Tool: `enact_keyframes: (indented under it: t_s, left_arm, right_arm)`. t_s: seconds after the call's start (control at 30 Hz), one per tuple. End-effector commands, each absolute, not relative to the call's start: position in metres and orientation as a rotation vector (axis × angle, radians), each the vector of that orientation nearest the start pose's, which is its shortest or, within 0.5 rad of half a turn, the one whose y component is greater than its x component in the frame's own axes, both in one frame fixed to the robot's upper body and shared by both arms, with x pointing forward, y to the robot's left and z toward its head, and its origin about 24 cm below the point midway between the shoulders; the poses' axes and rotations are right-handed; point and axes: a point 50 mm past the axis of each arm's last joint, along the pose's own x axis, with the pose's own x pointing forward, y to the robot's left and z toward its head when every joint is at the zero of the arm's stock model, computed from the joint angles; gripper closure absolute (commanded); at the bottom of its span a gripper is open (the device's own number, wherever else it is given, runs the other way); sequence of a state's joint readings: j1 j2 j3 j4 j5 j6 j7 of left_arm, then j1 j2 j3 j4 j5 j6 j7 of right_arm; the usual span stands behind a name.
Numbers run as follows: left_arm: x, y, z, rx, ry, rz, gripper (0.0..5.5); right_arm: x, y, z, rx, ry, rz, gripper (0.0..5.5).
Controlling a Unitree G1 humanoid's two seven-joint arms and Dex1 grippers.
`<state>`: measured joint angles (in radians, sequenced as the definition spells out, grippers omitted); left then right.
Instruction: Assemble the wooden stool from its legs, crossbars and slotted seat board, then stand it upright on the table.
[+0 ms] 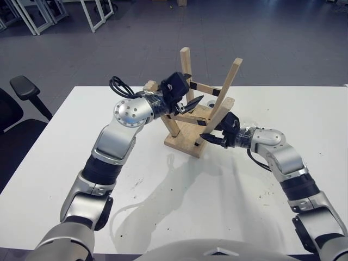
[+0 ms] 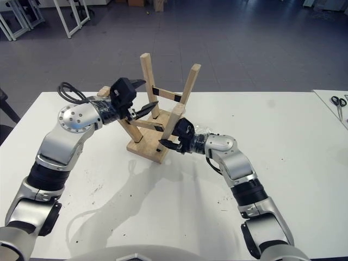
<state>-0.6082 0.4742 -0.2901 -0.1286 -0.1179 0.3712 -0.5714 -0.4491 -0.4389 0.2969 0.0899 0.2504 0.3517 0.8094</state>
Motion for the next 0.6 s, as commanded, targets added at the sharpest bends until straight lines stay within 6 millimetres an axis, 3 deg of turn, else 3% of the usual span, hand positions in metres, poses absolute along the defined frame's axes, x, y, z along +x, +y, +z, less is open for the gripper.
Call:
enact_keyframes:
  t_s: [0.03, 0.33, 0.6]
  left_arm:
    - [0.31, 0.095, 0.166, 0.588, -0.099, -0.893, 2.18]
    - [0.311, 0.105, 0.159, 0.609, -0.063, -0.854, 2.18]
    - [0.31, 0.108, 0.126, 0.649, 0.096, -0.881, 2.18]
  right_arm:
    - [0.293, -0.131, 0.057, -0.308, 0.428, 1.015, 3.48]
    - [0.294, -0.125, 0.052, -0.344, 0.466, 1.006, 3.48]
    - [0.298, -0.126, 0.054, -0.306, 0.49, 1.022, 3.48]
